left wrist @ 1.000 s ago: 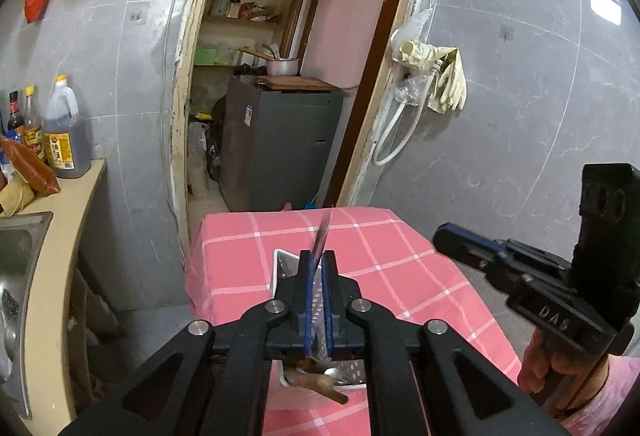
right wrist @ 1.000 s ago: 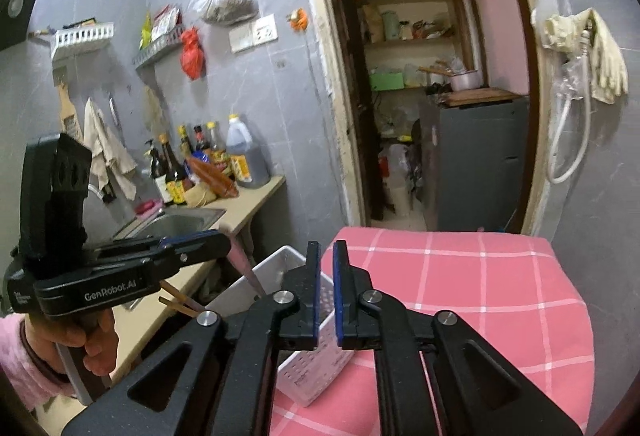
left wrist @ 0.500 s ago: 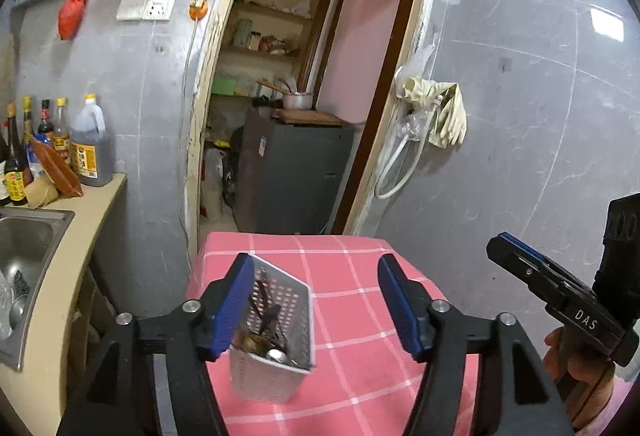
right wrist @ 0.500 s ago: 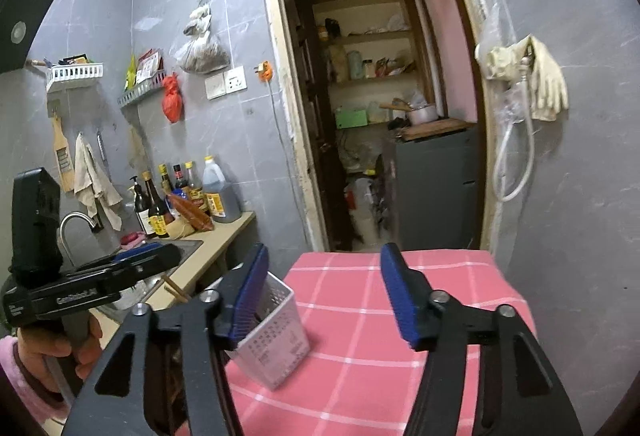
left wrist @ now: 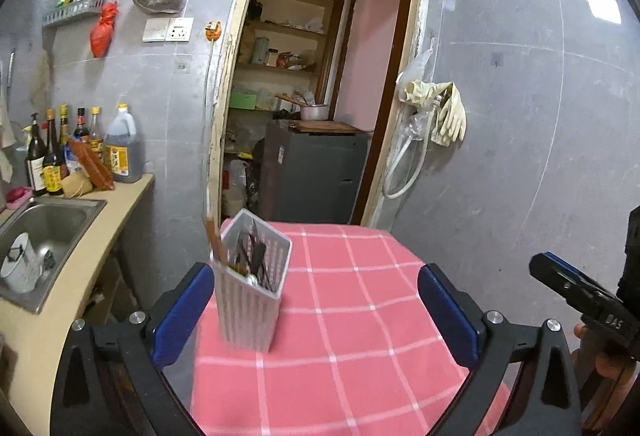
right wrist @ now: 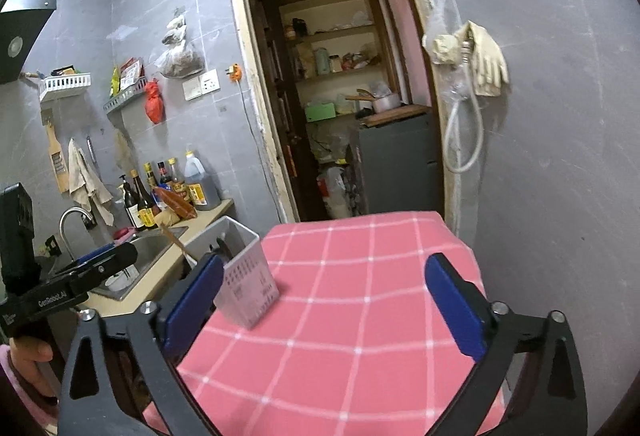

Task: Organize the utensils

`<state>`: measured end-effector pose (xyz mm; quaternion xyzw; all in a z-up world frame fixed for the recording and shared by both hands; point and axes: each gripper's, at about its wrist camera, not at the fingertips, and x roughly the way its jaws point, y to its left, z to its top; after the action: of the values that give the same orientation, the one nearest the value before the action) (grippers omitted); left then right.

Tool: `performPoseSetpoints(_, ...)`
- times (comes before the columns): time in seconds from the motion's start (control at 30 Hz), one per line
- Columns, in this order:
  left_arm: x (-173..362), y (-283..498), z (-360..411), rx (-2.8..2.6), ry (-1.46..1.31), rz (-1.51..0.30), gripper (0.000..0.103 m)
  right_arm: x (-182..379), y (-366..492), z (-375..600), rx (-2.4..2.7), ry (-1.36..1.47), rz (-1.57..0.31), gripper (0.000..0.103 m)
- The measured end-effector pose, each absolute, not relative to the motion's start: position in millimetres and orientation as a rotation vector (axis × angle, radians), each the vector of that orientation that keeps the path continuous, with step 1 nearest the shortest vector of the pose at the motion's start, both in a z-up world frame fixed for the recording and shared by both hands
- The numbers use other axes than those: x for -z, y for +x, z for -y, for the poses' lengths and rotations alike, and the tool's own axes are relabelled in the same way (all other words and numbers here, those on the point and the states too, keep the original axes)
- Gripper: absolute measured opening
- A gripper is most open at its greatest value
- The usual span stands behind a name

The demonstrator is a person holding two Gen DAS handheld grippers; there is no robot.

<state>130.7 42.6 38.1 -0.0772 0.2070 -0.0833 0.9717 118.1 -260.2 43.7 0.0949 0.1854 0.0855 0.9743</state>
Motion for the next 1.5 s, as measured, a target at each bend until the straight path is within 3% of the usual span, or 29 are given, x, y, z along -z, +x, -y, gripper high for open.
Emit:
performPoseSetpoints(0.73, -9.7, 18.7, -20.8, 0.075, -0.099, -0.39, 0.103, -25.7, 15.6, 264.1, -0.122, 0.077, -0.348, 0.102)
performPoseSetpoints(1.5, -1.8, 12.8, -29.0, 0.077, -0.131, -0.41, 0.103, -22.5, 8.0, 263.7, -0.125, 0.08, -0.354, 0.102)
